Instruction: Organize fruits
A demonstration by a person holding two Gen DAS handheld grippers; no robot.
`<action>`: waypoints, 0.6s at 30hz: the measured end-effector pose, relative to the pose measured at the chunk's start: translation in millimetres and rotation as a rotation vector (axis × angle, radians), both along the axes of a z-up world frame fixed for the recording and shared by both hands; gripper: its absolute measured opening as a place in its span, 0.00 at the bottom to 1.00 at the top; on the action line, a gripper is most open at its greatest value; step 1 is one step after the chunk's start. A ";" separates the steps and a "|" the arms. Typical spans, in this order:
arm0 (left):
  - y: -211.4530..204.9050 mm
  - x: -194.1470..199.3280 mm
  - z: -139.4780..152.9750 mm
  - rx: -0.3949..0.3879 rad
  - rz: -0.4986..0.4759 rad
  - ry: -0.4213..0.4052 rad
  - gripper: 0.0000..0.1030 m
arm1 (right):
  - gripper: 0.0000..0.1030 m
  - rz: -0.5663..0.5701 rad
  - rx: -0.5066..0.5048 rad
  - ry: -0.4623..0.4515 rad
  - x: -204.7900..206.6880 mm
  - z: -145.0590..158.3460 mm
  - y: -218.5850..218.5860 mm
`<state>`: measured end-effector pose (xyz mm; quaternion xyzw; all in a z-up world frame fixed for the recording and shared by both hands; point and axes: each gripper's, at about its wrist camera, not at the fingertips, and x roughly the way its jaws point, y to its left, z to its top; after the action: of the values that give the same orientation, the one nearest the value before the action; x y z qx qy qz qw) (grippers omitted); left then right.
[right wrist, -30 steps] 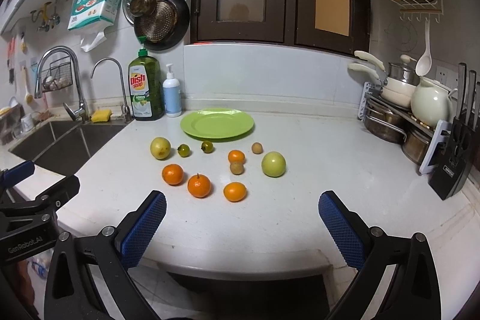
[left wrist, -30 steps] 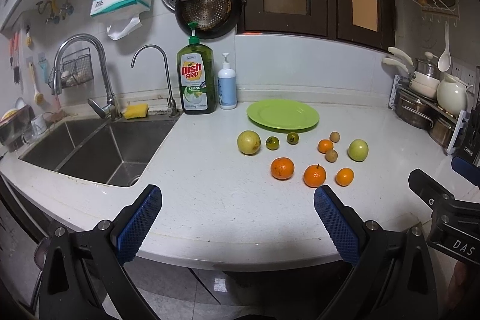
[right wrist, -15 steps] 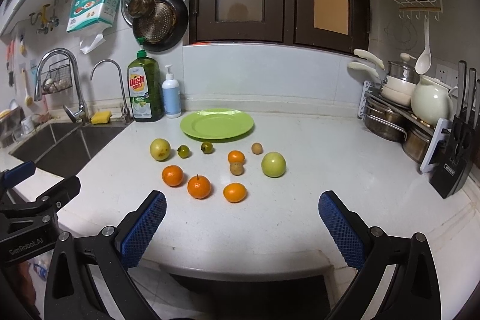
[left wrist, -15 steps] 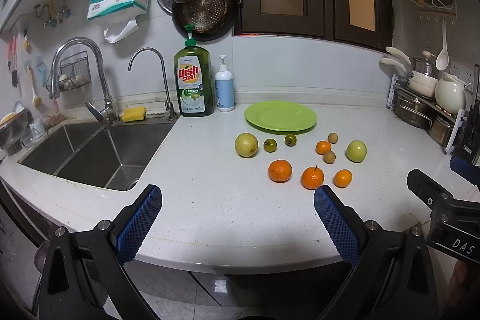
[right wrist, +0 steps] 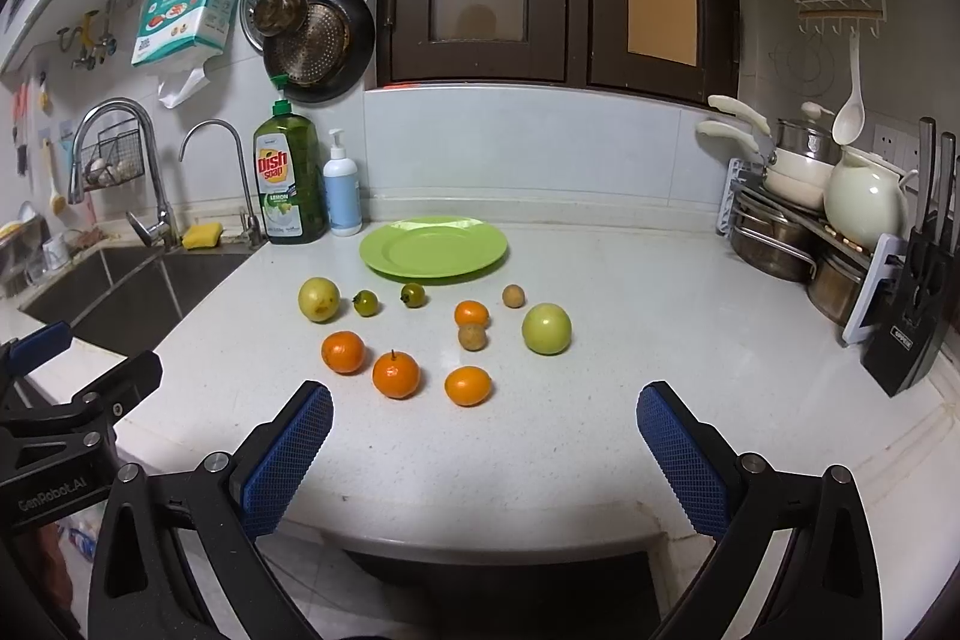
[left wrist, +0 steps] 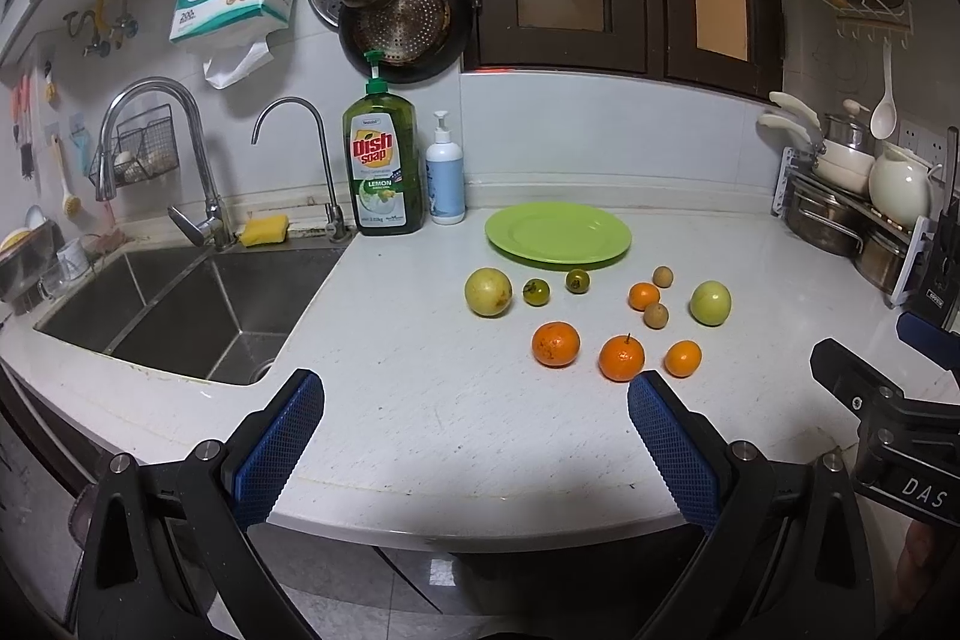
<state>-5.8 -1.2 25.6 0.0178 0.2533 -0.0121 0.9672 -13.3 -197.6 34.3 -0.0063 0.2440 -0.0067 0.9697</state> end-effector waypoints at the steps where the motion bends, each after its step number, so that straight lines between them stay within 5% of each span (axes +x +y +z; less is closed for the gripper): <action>1: -0.7 0.4 0.1 0.001 0.000 -0.001 1.00 | 0.99 -0.001 0.001 0.001 0.6 -0.1 -0.4; 18: -4.9 22.7 -5.1 0.020 -0.024 0.019 1.00 | 0.99 -0.002 0.015 0.037 18.9 -6.4 -5.8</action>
<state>16.9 -6.1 20.4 0.0302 0.2622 -0.0214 0.9643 5.7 -203.4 27.9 0.0011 0.2618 -0.0056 0.9651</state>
